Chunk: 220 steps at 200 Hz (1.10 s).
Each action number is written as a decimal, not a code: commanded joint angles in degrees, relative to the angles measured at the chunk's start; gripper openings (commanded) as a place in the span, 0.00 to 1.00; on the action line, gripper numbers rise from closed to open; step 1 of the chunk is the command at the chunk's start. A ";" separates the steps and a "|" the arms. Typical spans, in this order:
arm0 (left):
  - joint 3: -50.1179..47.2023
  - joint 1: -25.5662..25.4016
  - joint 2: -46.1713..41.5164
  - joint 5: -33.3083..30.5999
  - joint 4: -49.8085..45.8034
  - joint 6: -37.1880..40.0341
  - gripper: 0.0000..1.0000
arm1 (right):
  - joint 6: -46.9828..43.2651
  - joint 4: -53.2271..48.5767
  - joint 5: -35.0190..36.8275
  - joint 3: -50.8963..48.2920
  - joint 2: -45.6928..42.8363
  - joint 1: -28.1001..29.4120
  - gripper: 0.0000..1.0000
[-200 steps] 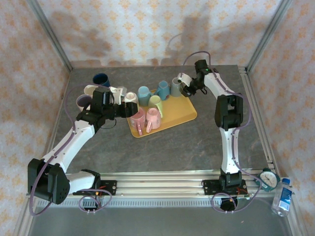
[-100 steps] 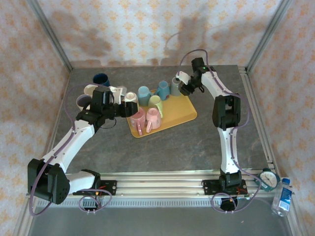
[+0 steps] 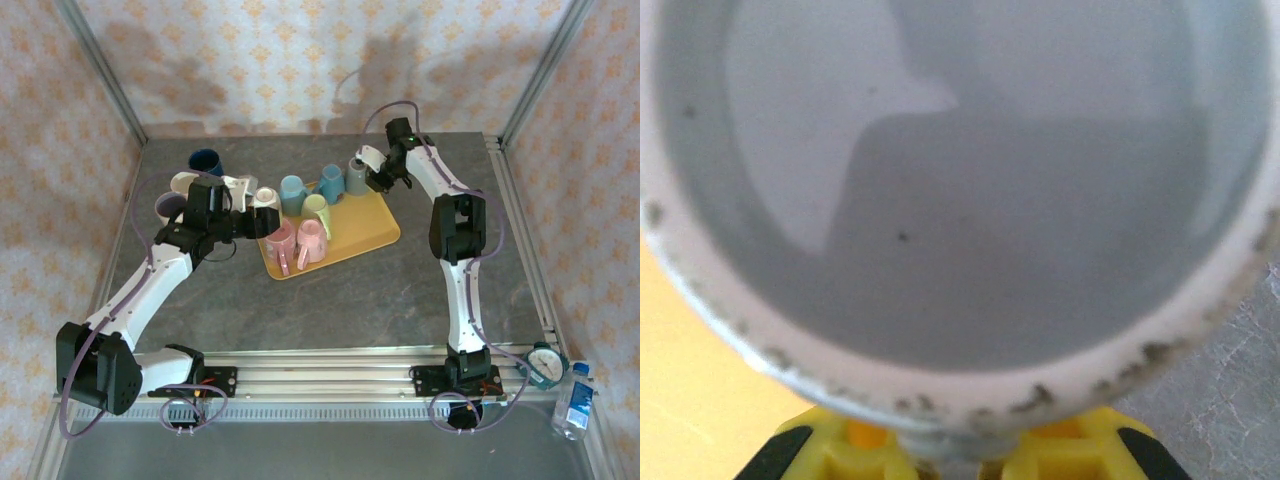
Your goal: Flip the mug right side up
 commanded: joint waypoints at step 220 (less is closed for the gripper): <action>-8.45 -2.88 -11.14 3.44 30.32 -35.22 0.56 | 53.47 39.34 -17.43 -44.66 -53.36 5.15 0.00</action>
